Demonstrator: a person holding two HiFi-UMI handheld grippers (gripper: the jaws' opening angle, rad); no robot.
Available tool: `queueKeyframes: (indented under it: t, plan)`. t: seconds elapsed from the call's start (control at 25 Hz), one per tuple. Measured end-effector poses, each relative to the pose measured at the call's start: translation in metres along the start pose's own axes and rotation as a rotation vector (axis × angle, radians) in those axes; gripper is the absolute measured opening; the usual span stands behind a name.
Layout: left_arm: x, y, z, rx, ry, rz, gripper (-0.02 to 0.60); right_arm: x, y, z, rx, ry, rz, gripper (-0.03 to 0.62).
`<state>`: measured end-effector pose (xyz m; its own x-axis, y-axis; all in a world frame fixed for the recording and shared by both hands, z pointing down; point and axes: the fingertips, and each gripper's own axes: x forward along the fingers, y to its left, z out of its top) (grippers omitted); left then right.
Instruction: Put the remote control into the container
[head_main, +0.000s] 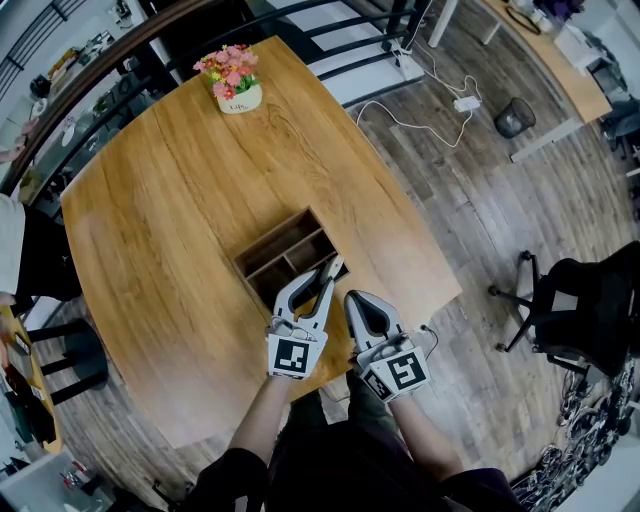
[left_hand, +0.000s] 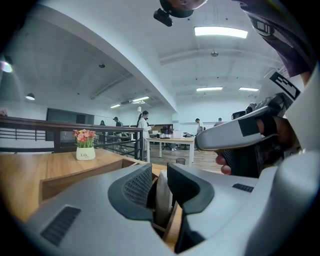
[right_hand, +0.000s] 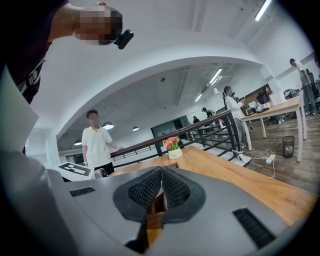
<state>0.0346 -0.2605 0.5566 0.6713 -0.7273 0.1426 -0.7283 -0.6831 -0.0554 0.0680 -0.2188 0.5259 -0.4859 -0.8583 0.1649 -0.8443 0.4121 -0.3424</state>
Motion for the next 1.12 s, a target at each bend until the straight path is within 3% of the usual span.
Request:
queueKeyframes:
  t: [0.44,0.6,0.8,0.92,1.12]
  plan:
    - [-0.015,-0.004,0.033,0.013,-0.063,0.004,0.100,-0.007,0.008,0.011,-0.018,-0.012,0.020,0.019]
    - [-0.027,-0.006,0.060,-0.083,-0.136,0.031,0.100,-0.012,0.018,0.026,-0.043,-0.029,0.039,0.020]
    - [-0.051,-0.019,0.099,-0.120,-0.179,0.028,0.095,-0.029,0.032,0.052,-0.093,-0.053,0.065,0.019]
    - [-0.070,-0.026,0.121,-0.118,-0.205,0.027,0.020,-0.042,0.044,0.067,-0.141,-0.073,0.077,0.018]
    - [-0.096,-0.042,0.148,-0.092,-0.244,0.035,0.012,-0.065,0.061,0.086,-0.168,-0.116,0.096,0.018]
